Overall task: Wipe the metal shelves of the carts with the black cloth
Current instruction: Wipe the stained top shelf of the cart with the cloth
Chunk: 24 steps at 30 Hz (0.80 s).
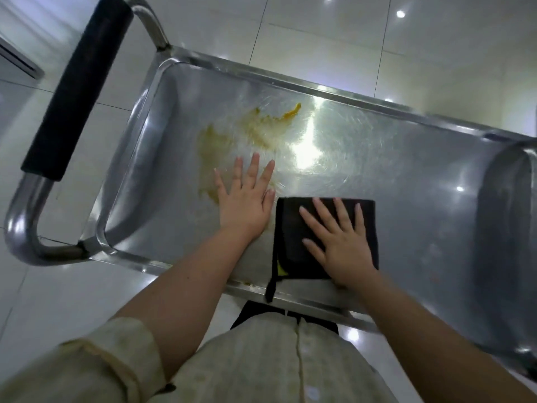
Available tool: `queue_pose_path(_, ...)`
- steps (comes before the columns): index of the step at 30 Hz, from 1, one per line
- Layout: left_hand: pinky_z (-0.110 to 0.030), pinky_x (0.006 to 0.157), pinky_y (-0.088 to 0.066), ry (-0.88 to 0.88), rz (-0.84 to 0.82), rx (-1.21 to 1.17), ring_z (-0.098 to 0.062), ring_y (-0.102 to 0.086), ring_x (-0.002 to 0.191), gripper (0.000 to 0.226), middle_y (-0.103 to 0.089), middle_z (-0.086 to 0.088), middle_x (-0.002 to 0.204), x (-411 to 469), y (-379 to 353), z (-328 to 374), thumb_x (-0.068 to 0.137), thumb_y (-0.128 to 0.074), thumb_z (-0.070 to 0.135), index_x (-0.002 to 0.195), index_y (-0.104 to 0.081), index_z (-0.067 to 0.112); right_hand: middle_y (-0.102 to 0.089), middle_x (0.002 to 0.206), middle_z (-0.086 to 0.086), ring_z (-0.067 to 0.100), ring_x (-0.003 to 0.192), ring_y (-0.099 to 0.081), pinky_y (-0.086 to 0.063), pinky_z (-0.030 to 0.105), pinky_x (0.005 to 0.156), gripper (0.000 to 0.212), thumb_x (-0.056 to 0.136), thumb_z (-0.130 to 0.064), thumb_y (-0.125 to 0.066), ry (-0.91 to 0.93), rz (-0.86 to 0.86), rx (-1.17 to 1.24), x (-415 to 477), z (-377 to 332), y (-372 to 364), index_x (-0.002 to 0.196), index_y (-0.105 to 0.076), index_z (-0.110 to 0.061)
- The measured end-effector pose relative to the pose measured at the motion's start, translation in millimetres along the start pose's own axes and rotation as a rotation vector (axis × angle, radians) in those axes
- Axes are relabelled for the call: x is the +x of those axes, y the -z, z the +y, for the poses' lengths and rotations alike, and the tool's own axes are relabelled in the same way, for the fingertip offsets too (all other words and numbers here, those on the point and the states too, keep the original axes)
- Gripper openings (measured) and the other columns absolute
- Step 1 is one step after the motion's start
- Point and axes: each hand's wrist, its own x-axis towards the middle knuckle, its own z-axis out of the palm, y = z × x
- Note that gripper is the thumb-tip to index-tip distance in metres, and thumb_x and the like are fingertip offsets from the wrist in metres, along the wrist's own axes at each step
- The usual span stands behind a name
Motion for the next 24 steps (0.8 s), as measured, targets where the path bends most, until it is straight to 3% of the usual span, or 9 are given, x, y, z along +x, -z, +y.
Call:
queue_pose_path(5, -0.065, 0.114, 0.010, 0.001, 0.018, 0.002, -0.025, 0.015, 0.151, 0.055, 0.014, 0.007, 0.165, 2, -1, 1, 0.102, -0.006, 0.051, 0.154, 0.011, 0.042, 0.003, 0.166, -0.008, 0.032, 0.151, 0.006, 0.008, 0.060, 0.117, 0.060, 0.099, -0.062, -0.011, -0.333, 0.039, 0.073, 134, 59, 50, 0.156, -0.001, -0.042)
queue_pose_path(9, -0.066, 0.115, 0.008, 0.001, 0.017, 0.008, -0.026, 0.016, 0.151, 0.054, 0.015, 0.005, 0.165, 4, -3, 1, 0.103, -0.005, 0.050, 0.151, 0.018, 0.042, 0.010, 0.165, -0.009, 0.032, 0.150, 0.014, 0.010, 0.064, 0.115, 0.061, 0.099, -0.063, -0.013, -0.422, 0.014, 0.099, 173, 63, 64, 0.155, 0.004, -0.044)
queue_pose_path(14, -0.066, 0.114, 0.009, 0.001, 0.016, 0.014, -0.026, 0.013, 0.152, 0.057, 0.012, 0.006, 0.165, 4, -1, 1, 0.102, -0.014, 0.047, 0.154, 0.010, 0.043, 0.004, 0.166, -0.007, 0.033, 0.151, 0.008, 0.009, 0.064, 0.115, 0.065, 0.097, -0.065, -0.013, -0.268, 0.033, 0.050, 87, 30, 33, 0.156, 0.000, -0.042)
queue_pose_path(19, -0.066, 0.114, 0.013, 0.005, 0.001, 0.026, -0.027, 0.012, 0.152, 0.056, 0.011, 0.006, 0.165, 3, 1, 4, 0.103, -0.012, 0.049, 0.156, 0.004, 0.041, -0.011, 0.165, -0.003, 0.035, 0.151, -0.001, -0.004, 0.068, 0.115, 0.065, 0.097, -0.066, -0.015, -0.102, -0.018, -0.018, -61, 2, -18, 0.156, -0.012, -0.039)
queue_pose_path(24, -0.067, 0.114, 0.011, -0.005, -0.010, 0.033, -0.028, 0.012, 0.152, 0.056, 0.011, 0.006, 0.166, 3, 4, 4, 0.103, -0.012, 0.048, 0.156, 0.003, 0.040, -0.017, 0.164, -0.001, 0.039, 0.150, -0.007, -0.005, 0.070, 0.113, 0.066, 0.097, -0.068, -0.013, -0.108, -0.018, -0.038, -80, 5, -25, 0.155, -0.015, -0.038)
